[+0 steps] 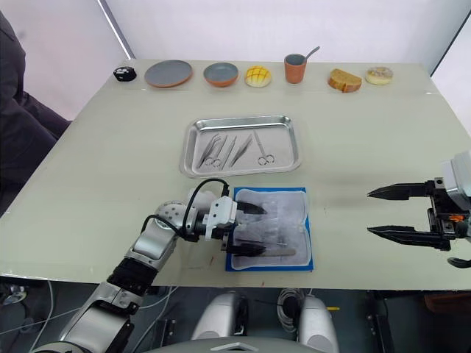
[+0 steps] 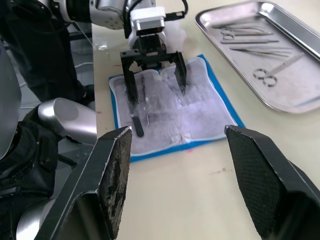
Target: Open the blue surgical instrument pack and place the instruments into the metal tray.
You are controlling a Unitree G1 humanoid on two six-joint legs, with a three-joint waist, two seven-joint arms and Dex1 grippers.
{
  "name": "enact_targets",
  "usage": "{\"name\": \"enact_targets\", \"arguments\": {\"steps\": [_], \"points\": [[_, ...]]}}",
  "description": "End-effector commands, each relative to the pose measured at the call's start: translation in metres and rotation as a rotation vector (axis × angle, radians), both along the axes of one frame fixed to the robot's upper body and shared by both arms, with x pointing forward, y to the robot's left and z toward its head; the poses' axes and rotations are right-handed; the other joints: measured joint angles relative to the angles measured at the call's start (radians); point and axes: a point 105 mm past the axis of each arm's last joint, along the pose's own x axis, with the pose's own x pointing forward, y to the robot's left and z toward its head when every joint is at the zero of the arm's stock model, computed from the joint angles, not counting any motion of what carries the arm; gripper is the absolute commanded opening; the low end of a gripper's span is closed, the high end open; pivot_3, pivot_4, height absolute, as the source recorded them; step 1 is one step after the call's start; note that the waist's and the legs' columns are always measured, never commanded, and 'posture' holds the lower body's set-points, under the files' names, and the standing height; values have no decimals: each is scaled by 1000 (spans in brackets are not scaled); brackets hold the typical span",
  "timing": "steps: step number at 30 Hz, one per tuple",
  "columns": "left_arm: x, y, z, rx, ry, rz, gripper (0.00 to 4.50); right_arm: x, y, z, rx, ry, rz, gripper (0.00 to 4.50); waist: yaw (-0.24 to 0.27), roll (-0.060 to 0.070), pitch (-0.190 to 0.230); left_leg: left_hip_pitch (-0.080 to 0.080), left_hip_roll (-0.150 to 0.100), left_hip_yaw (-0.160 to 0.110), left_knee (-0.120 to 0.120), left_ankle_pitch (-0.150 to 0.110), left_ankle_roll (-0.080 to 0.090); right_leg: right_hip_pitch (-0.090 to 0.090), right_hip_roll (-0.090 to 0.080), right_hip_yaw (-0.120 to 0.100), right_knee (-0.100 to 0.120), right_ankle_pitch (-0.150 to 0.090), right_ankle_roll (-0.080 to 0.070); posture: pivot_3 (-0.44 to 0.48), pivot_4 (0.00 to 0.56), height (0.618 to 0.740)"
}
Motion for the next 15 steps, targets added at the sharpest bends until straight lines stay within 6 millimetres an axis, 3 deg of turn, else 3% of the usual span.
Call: {"name": "enact_targets", "arguments": {"steps": [1,8,11,15], "points": [[-13,-6,-25,55,75,-31,4500,6,23,-15,-39,-28,0,3092,1,0,0,0,0,0,0,0,0,0,0,0,0,0,0,0,150,740],[-13,-5,-25,63,67,-31,4500,24,73,-57,-54,-56,36,3092,6,-1,-1,0,-2,-1,1,0,0,0,0,2,0,-1,1,0,150,740],[-13,-4,-22,66,59,-28,4500,32,92,-71,-54,-45,66,2292,6,-2,-1,0,-2,-1,1,0,0,0,0,2,0,-1,1,0,150,740],[-11,-2,-20,71,55,-26,4500,35,108,-84,-79,-47,105,413,6,-2,-1,-1,-2,-1,1,0,0,0,1,2,0,-1,1,0,150,740]]}}
